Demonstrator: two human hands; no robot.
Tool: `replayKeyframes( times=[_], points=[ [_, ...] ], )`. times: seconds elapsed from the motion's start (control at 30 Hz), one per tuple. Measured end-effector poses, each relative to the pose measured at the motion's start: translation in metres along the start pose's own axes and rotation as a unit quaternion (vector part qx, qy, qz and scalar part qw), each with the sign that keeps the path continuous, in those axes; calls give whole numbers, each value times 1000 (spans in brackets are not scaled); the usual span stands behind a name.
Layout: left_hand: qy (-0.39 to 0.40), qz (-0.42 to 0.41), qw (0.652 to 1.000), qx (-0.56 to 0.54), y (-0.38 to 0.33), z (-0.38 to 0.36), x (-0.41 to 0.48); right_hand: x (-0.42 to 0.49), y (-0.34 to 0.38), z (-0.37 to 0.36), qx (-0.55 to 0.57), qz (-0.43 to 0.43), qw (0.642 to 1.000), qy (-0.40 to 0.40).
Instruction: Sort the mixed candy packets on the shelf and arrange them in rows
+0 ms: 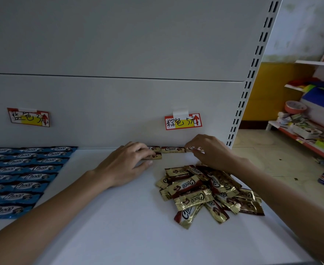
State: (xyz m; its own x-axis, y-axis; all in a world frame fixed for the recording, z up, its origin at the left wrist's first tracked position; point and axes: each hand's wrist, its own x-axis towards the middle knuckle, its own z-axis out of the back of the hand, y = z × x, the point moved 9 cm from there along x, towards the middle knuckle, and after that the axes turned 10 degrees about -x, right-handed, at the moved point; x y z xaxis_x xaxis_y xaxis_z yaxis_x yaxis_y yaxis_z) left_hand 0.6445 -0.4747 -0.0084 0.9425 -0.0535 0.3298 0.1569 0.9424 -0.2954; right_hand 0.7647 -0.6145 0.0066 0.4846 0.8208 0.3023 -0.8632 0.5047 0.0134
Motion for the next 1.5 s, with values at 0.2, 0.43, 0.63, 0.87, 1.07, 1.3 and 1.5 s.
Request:
replayKeyframes(
  times=[0.2,0.43,0.63,0.87,1.07,1.3,1.5],
  points=[
    [40,26,998,49,-2,-12,9,-8,-11,-1,-20,-26,999,31],
    [48,22,998,34,-5,-15,9,-6,2,-10,-45,12,997,65],
    [39,11,998,49,-5,-14,10,-5,6,-10,-45,16,996,70],
    [57,-17,996,69,-16,-21,24,-8,-7,-8,-46,-16,996,72],
    [58,-9,996,60,-16,-24,27,-8,-5,-2,-29,-12,998,61],
    [10,-20,998,-66,-53,-8,10,-39,-4,23,69,-6,996,53],
    [26,-18,994,-104,-65,-18,6,-64,3,22,79,-6,995,56]
  ],
)
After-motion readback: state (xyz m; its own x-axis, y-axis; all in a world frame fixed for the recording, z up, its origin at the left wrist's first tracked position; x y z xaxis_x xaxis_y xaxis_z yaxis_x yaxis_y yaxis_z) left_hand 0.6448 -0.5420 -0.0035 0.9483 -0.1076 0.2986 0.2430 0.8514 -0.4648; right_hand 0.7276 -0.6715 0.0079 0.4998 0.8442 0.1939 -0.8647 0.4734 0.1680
